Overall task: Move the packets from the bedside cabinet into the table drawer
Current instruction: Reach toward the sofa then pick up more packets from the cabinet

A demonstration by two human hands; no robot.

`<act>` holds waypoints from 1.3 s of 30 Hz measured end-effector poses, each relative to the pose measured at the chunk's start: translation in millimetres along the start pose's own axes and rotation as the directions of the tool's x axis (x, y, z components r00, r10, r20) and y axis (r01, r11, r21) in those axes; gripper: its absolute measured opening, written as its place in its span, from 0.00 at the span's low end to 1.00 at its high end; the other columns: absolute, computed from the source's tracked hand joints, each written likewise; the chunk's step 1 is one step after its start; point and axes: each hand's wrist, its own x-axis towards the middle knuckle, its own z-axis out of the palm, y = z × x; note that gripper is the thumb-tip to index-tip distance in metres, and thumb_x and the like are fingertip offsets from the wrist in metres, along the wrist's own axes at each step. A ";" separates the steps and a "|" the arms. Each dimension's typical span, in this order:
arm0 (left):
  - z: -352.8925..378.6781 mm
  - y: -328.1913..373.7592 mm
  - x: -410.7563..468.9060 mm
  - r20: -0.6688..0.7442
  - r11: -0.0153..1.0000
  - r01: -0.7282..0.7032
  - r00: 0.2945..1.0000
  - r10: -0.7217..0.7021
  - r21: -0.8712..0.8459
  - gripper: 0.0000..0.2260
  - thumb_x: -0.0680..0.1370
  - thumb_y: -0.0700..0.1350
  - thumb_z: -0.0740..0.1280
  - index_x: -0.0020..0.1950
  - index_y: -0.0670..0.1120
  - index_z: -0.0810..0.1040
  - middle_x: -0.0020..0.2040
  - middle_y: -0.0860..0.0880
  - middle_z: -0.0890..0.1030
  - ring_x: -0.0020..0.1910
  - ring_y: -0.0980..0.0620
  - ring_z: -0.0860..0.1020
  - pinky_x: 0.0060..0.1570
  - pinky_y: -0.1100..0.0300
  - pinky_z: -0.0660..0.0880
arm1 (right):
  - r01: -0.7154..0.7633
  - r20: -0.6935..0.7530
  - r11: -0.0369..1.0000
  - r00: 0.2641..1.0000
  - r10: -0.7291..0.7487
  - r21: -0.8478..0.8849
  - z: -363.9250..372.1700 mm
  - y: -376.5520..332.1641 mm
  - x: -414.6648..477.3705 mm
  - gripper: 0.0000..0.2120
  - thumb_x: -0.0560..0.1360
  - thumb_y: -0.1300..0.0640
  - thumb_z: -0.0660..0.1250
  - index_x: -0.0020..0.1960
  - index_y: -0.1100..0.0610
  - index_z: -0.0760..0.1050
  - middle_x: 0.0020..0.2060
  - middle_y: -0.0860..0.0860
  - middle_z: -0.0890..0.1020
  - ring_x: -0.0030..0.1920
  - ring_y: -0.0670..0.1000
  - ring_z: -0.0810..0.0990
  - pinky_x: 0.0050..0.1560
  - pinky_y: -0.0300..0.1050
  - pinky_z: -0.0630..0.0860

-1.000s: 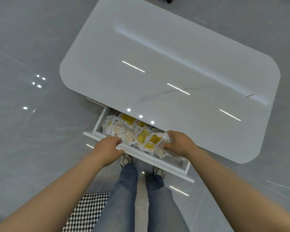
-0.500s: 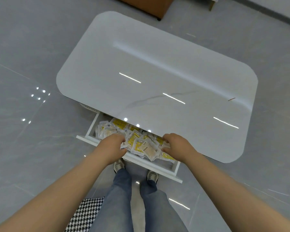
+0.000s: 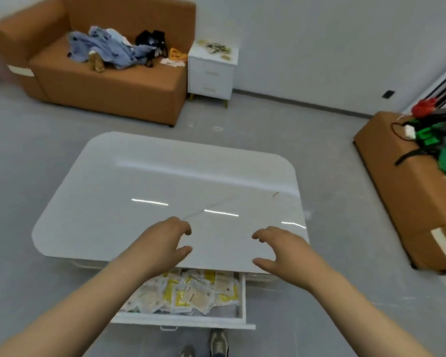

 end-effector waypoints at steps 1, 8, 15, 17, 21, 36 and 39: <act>-12.7 5.9 1.7 -0.019 0.999 -0.046 0.999 0.046 0.022 0.18 0.78 0.54 0.63 0.67 0.53 0.70 0.65 0.55 0.72 0.61 0.55 0.74 0.60 0.62 0.70 | -0.023 -0.045 1.000 0.999 0.024 0.016 -11.2 -0.3 -9.1 0.24 0.76 0.44 0.64 0.70 0.46 0.65 0.64 0.43 0.73 0.63 0.45 0.72 0.60 0.39 0.69; -94.1 93.1 22.1 -0.154 0.913 -0.384 0.902 0.402 0.135 0.21 0.78 0.55 0.62 0.71 0.55 0.66 0.67 0.57 0.70 0.65 0.57 0.70 0.63 0.64 0.67 | -0.192 -0.374 0.979 0.905 0.202 0.065 -97.3 18.4 -86.9 0.23 0.76 0.41 0.63 0.69 0.43 0.65 0.63 0.38 0.73 0.63 0.41 0.71 0.61 0.38 0.69; -145.1 216.0 34.2 -0.221 0.734 -0.633 0.701 0.679 0.248 0.22 0.78 0.56 0.61 0.72 0.56 0.63 0.68 0.57 0.68 0.66 0.56 0.68 0.64 0.63 0.66 | -0.373 -0.586 0.927 0.743 0.324 0.040 -167.2 62.3 -181.1 0.21 0.74 0.39 0.65 0.65 0.40 0.68 0.56 0.36 0.74 0.56 0.37 0.73 0.56 0.34 0.73; -157.0 254.1 36.5 -0.242 0.676 -0.679 0.631 0.737 0.286 0.23 0.78 0.56 0.62 0.72 0.55 0.63 0.69 0.57 0.68 0.67 0.56 0.68 0.64 0.64 0.65 | -0.420 -0.630 0.907 0.696 0.345 0.032 -184.5 76.7 -207.0 0.21 0.73 0.39 0.65 0.64 0.41 0.70 0.55 0.36 0.75 0.55 0.37 0.74 0.55 0.34 0.73; -176.6 331.7 38.8 -0.299 0.585 -0.748 0.507 0.808 0.314 0.22 0.78 0.56 0.62 0.71 0.55 0.64 0.68 0.58 0.69 0.66 0.58 0.68 0.64 0.65 0.64 | -0.471 -0.713 0.881 0.604 0.355 0.040 -220.6 106.2 -256.8 0.21 0.73 0.40 0.66 0.65 0.43 0.71 0.56 0.38 0.76 0.57 0.39 0.75 0.58 0.38 0.75; -154.4 587.0 85.5 -0.483 0.492 -0.814 0.311 0.818 0.309 0.20 0.78 0.56 0.62 0.69 0.58 0.65 0.62 0.61 0.71 0.62 0.63 0.69 0.56 0.74 0.62 | -0.473 -0.852 0.880 0.441 0.284 0.048 -308.0 287.4 -384.8 0.19 0.74 0.43 0.67 0.64 0.44 0.72 0.55 0.38 0.77 0.56 0.38 0.74 0.56 0.30 0.70; -149.7 623.1 109.3 -0.488 0.495 -0.805 0.305 0.818 0.327 0.21 0.77 0.57 0.62 0.70 0.58 0.65 0.63 0.61 0.70 0.62 0.63 0.69 0.55 0.73 0.62 | -0.451 -0.854 0.891 0.444 0.272 0.049 -322.0 326.4 -379.7 0.19 0.74 0.44 0.67 0.64 0.44 0.72 0.55 0.38 0.77 0.57 0.39 0.74 0.58 0.34 0.72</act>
